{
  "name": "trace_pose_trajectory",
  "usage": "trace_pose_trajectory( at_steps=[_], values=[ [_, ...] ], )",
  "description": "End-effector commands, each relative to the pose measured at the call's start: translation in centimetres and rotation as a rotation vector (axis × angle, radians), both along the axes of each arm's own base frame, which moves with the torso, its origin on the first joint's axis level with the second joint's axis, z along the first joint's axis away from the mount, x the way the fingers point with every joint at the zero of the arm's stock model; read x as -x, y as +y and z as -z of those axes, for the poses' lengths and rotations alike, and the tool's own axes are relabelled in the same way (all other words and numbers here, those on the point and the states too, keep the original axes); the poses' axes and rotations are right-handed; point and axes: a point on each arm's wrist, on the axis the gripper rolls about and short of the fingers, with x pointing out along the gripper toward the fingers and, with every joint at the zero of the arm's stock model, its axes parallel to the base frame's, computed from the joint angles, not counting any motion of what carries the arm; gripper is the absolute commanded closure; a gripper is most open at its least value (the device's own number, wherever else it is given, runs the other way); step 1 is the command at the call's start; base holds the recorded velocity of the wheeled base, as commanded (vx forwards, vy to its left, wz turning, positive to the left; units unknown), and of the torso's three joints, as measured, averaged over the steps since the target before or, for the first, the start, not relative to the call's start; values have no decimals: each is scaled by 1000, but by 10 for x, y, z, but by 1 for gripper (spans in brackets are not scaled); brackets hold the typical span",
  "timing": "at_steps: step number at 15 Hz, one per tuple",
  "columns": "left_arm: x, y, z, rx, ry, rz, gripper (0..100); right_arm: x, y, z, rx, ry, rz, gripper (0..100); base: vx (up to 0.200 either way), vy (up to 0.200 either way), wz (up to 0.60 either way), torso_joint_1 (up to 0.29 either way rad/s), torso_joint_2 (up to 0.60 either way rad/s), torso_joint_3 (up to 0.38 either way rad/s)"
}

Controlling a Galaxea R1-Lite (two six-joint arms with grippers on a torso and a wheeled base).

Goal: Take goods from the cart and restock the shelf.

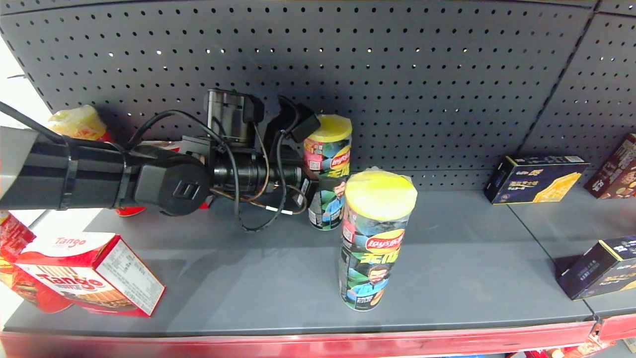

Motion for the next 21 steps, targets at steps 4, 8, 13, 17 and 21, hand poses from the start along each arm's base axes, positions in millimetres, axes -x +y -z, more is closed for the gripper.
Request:
trace_pose_trajectory(
  at_steps=[4, 8, 13, 17, 21],
  values=[
    [-2, -3, 5, -5, 10, 4, 0, 0, 0, 0, 1, 1, -1, 0, 0, 0, 0, 0, 0, 0],
    [-1, 1, 5, 2, -10, -10, 0, 0, 0, 0, 1, 1, -1, 0, 0, 0, 0, 0, 0, 0],
    [29, 24, -8, -12, -26, -77, 0, 0, 0, 0, 1, 1, -1, 0, 0, 0, 0, 0, 0, 0],
    [45, 43, -5, -45, -15, -154, 0, 0, 0, 0, 1, 1, -1, 0, 0, 0, 0, 0, 0, 0],
    [44, 46, -5, -65, -22, -239, 0, 0, 0, 0, 1, 1, -1, 0, 0, 0, 0, 0, 0, 0]
  ],
)
